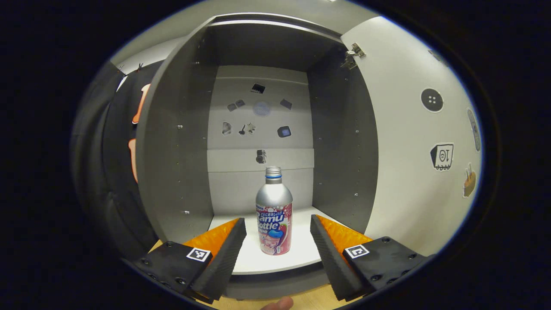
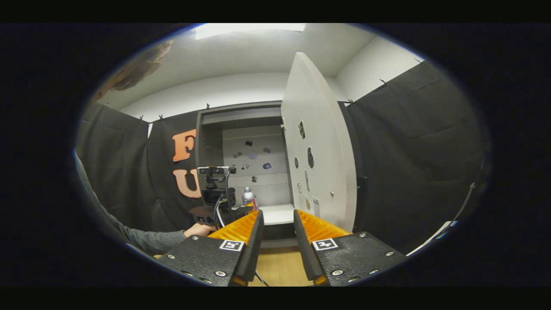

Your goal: Open the cabinet door with the right hand, grasp the bottle in the cabinet with the left hand and place it on the coaster, then close the cabinet door with the right hand.

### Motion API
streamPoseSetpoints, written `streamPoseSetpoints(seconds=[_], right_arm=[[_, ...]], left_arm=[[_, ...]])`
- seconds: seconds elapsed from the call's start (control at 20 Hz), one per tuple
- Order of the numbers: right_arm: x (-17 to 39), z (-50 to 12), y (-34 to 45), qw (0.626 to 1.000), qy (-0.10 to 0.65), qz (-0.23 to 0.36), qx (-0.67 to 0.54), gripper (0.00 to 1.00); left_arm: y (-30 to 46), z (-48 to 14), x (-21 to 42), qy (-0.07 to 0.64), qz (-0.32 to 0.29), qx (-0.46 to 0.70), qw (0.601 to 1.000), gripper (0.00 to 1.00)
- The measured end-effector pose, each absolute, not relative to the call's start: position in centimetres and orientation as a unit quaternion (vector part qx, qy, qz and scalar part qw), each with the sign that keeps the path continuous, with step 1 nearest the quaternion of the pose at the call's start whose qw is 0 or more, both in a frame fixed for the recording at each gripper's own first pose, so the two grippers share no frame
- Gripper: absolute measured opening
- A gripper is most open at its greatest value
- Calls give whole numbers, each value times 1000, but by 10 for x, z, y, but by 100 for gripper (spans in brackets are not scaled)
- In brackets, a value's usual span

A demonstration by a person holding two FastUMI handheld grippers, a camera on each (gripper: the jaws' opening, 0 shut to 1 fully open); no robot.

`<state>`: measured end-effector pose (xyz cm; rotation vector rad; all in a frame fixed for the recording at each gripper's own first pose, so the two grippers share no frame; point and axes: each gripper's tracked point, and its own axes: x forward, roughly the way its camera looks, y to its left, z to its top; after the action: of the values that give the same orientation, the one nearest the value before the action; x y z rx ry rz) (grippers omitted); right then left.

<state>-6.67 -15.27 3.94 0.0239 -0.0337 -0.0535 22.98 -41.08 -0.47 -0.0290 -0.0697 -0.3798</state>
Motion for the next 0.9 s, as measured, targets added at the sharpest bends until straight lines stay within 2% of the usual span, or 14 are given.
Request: streamPoseSetpoints(seconds=[0.15, 0.2, 0.25, 0.3, 0.6, 0.75, 0.9], right_arm=[[-53, 33, -154, 999, -7, -37, 22, 47], [-48, 30, -155, 999, -4, -40, 24, 48], [-44, 29, -157, 999, 0, -45, 25, 49], [-41, 25, -159, 998, 5, -51, 26, 49], [-29, 12, -165, 997, 27, -70, 30, 49], [-30, 9, -165, 997, 32, -68, 34, 49], [-36, 9, -163, 997, 33, -57, 34, 50]], left_arm=[[-421, -12, 258, -27, -192, -15, 981, 100], [-424, -16, 268, -23, -193, -16, 981, 97], [-426, -18, 276, -21, -193, -19, 981, 100], [-431, -21, 283, -19, -195, -19, 980, 98], [-441, -31, 313, -8, -193, -12, 981, 98], [-435, -31, 309, -7, -190, -11, 982, 86], [-421, -24, 289, -19, -184, -13, 983, 86]])
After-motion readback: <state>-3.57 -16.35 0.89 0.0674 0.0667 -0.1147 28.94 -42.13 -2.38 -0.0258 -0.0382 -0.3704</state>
